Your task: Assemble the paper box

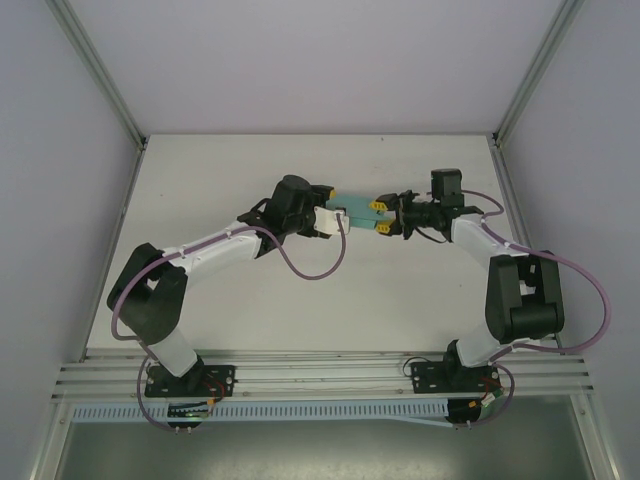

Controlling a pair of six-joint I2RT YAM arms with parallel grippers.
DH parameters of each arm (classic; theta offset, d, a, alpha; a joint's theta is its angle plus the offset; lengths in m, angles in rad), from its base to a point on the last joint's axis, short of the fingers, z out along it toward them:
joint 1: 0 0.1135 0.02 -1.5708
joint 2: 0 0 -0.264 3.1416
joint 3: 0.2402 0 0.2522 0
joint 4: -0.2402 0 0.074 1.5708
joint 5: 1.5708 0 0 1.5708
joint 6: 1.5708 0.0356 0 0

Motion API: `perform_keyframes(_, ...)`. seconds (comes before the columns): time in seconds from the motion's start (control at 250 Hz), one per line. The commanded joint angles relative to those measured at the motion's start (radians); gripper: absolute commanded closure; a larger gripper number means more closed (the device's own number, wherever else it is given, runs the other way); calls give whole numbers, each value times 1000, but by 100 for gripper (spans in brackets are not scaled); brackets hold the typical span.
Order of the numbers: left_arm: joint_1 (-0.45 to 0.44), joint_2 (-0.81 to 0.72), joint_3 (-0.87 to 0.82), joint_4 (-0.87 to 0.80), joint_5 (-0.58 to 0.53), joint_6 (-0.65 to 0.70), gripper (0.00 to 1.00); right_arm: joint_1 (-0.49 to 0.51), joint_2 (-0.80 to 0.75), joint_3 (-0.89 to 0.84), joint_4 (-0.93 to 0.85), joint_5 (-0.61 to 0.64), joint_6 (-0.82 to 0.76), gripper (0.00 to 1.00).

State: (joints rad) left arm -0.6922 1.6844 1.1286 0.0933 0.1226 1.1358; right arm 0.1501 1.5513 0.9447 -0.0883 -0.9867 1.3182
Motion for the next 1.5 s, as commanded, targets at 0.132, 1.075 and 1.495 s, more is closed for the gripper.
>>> perform_keyframes(0.132, 0, -17, 12, 12, 32, -10, 46, 38, -11, 28, -85, -104, -56, 52)
perform_keyframes(1.075, 59, 327, 507, -1025, 273, -217, 55, -54, -535, -234, 54, 484, -1203, 2)
perform_keyframes(1.495, 69, 437, 613, -1106, 262, -252, 52, 82, -242, -14, -188, 345, -1457, 27)
